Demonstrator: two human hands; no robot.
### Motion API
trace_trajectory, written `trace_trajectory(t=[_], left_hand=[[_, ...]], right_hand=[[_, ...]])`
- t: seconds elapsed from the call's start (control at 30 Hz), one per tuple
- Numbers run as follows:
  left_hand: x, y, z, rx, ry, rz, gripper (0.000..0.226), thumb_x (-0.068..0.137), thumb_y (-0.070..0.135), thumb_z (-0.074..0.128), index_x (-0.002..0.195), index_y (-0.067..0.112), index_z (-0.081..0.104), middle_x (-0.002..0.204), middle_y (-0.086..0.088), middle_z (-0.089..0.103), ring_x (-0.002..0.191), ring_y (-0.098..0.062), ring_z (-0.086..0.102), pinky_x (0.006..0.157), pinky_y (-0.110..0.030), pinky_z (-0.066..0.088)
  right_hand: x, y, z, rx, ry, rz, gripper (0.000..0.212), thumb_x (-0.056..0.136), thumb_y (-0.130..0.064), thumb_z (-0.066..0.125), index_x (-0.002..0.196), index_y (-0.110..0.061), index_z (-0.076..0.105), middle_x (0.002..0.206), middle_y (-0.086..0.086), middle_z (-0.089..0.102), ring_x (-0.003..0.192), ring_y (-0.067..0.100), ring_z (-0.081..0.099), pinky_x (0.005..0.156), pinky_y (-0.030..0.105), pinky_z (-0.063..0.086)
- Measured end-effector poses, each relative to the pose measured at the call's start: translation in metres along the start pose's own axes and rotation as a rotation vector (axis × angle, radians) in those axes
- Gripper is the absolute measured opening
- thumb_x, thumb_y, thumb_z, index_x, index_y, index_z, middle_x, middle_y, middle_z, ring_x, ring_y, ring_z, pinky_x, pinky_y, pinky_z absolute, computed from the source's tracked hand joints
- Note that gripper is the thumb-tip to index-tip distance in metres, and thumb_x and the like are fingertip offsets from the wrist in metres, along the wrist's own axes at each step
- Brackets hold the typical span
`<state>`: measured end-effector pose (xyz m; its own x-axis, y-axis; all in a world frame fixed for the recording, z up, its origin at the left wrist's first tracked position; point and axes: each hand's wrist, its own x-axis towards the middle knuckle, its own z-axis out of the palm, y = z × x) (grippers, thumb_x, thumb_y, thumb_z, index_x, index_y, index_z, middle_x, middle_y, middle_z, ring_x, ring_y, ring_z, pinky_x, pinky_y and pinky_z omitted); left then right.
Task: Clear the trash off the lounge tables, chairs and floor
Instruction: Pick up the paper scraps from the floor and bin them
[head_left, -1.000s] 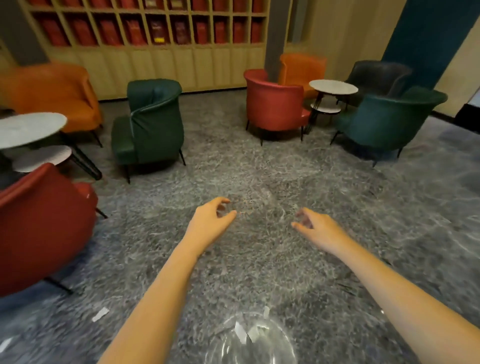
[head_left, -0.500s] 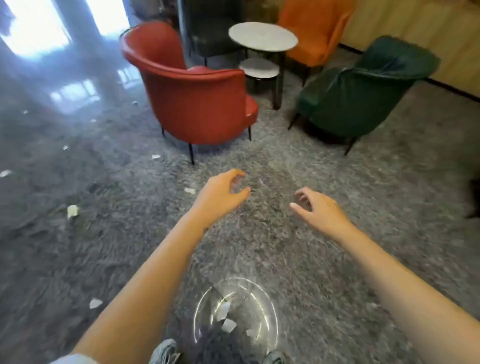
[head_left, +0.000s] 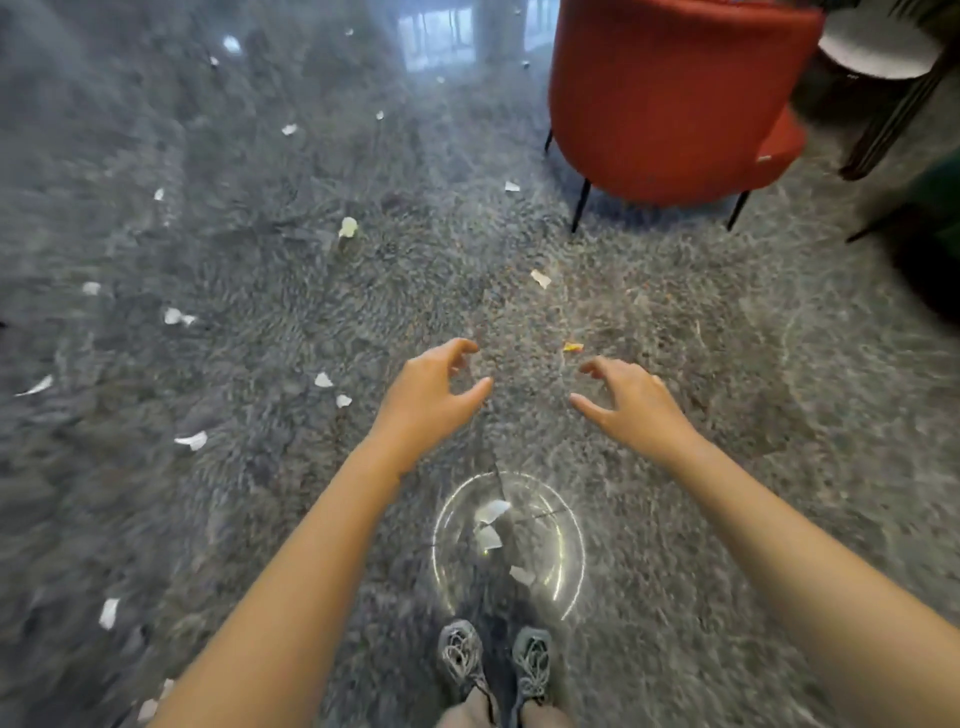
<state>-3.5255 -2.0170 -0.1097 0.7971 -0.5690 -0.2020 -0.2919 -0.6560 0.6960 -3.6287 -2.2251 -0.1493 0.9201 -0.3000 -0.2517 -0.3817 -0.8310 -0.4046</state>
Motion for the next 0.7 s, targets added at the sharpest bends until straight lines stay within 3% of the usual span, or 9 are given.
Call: trace_trajectory(t=[0.3, 0.7], left_hand=[[-0.009, -0.147, 0.152, -0.02, 0.0, -0.115, 0.044, 0.082, 0.024, 0.067, 0.123, 0.015, 0.055, 0.115, -0.003, 0.062, 0.105, -0.018, 0.057, 0.092, -0.03, 0.044], [-0.02, -0.412, 0.433, 0.042, -0.18, -0.207, 0.044, 0.08, 0.021, 0.066, 0.123, 0.016, 0.055, 0.117, -0.003, 0.06, 0.107, -0.019, 0.056, 0.091, -0.034, 0.046]], right_hand=[[0.009, 0.066, 0.191, 0.072, -0.131, -0.006, 0.05, 0.083, -0.041, 0.063, 0.125, -0.019, 0.05, 0.121, 0.002, 0.058, 0.113, 0.02, 0.053, 0.093, 0.035, 0.04], [-0.014, 0.206, 0.559, 0.148, -0.274, 0.111, 0.051, 0.078, -0.036, 0.07, 0.123, -0.019, 0.051, 0.114, 0.002, 0.061, 0.105, 0.02, 0.056, 0.09, 0.036, 0.044]])
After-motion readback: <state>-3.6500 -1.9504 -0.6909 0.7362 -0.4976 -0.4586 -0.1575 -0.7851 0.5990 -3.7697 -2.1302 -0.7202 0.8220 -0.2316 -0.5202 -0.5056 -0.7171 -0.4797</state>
